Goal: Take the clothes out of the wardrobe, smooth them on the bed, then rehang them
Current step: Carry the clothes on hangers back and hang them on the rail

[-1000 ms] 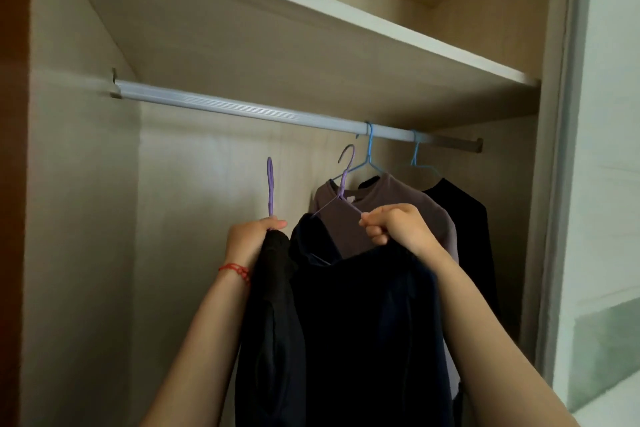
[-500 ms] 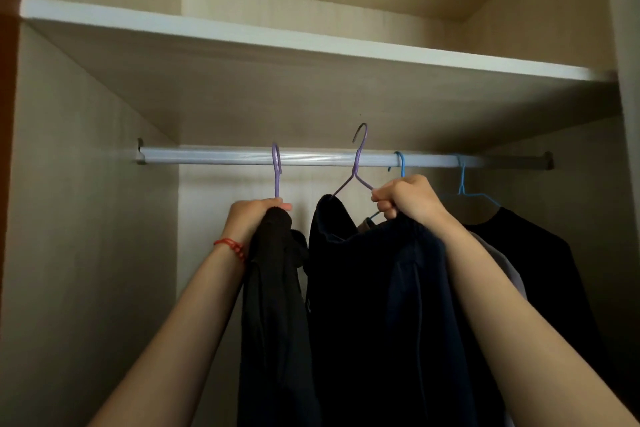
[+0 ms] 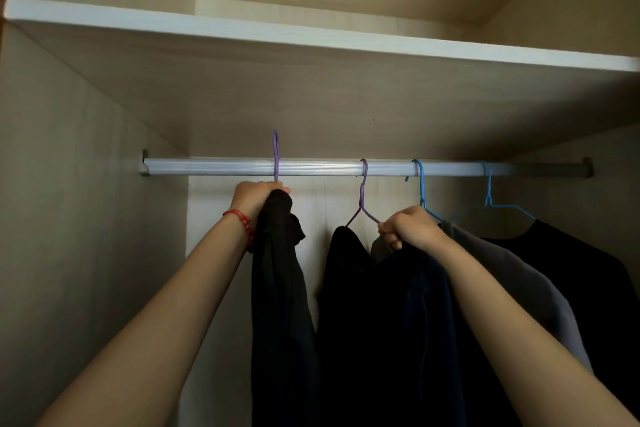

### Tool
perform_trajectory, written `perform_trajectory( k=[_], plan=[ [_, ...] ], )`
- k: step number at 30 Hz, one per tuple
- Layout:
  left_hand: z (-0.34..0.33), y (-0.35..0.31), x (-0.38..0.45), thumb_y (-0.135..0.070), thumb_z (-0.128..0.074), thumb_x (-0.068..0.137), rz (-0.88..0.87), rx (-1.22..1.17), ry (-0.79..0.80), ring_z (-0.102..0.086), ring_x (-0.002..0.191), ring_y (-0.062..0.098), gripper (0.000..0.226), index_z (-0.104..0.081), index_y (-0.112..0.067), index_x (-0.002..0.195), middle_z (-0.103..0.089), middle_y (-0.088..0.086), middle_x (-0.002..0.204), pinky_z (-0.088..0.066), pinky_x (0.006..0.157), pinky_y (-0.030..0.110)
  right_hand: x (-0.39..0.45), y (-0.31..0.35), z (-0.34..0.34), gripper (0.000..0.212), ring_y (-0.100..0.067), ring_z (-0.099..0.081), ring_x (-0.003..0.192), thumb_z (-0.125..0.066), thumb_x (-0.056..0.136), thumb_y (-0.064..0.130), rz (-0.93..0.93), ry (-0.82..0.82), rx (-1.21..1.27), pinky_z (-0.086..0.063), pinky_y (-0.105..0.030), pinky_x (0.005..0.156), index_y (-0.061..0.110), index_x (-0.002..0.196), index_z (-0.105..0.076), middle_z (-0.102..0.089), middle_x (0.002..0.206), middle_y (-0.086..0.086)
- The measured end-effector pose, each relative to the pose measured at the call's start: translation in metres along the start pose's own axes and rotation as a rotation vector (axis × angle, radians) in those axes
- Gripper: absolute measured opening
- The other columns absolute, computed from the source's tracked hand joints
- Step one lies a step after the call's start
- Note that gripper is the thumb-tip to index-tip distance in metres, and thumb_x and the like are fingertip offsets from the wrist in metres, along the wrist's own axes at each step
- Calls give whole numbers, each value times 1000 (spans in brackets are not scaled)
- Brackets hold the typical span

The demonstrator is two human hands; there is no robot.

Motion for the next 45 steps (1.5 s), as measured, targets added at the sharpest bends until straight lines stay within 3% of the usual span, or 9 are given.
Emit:
perform_trajectory(
  k=[3,7,10,19,24,29,36,39,45],
  plan=[
    [1,7,6,-5,-64,83,4,71,-30,-58,41,8,7,-60,-2,79,-61,3,54,-42,33,13,3,-10,3,31,-18,-41,42,-52,85,0,10,12,-14,-44,-17,45,4,54,-50,-45,35,-4],
    [4,32,8,-9,-65,81,29,129,-22,-51,64,13,28,-62,4,106,-55,4,73,-43,62,24,9,-24,5,31,-18,-44,44,-55,82,5,47,10,-56,-43,-27,59,2,51,-51,-49,42,-9],
    [7,43,8,-9,-62,84,50,120,-37,-49,66,12,26,-63,1,108,-58,4,80,-40,78,28,10,-28,3,35,-15,-43,41,-54,83,7,65,12,-86,-43,-25,58,5,47,-49,-47,38,-5],
    [21,40,7,-8,-66,80,52,136,-62,-51,66,15,34,-61,5,111,-56,5,75,-40,56,22,7,-24,-7,20,-15,-45,41,-56,83,4,70,-65,-109,-41,-26,53,4,63,-53,-51,51,-9],
    [31,38,6,-10,-67,79,28,155,-96,-52,67,16,38,-59,5,114,-62,14,95,-43,71,28,7,-15,-25,23,-20,-51,53,-55,82,5,138,-130,-188,-46,-29,61,12,60,-54,-55,57,-6],
    [37,34,3,-10,-66,80,32,173,-85,-53,69,18,27,-61,-1,105,-56,4,75,-37,54,21,4,-8,-45,22,-30,-61,72,-53,81,7,170,-141,-251,-54,-38,73,15,61,-53,-60,72,-10],
    [38,34,2,-13,-65,82,20,192,-116,-50,66,11,35,-60,3,113,-59,8,90,-39,56,22,-1,-7,-54,12,-29,-60,74,-53,84,11,161,-131,-273,-53,-35,73,12,72,-57,-61,77,-11],
    [38,35,0,-15,-64,83,13,196,-129,-52,70,15,36,-60,3,114,-59,11,101,-41,73,28,-4,-9,-52,21,-31,-61,76,-56,86,13,141,-122,-233,-53,-41,77,-6,88,-63,-65,82,-21],
    [37,35,-4,-14,-64,81,57,218,-121,-54,66,15,36,-60,6,110,-58,7,77,-43,56,23,-16,-6,-50,19,-22,-55,71,-56,87,12,107,-89,-137,-49,-33,70,-5,85,-66,-60,71,-8]
  ],
)
Point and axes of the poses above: each hand's wrist, its own x-axis towards the middle knuckle, its own z-axis out of the back of the hand, y = z × x, the point moved 1 cm from there along x, towards the middle knuckle
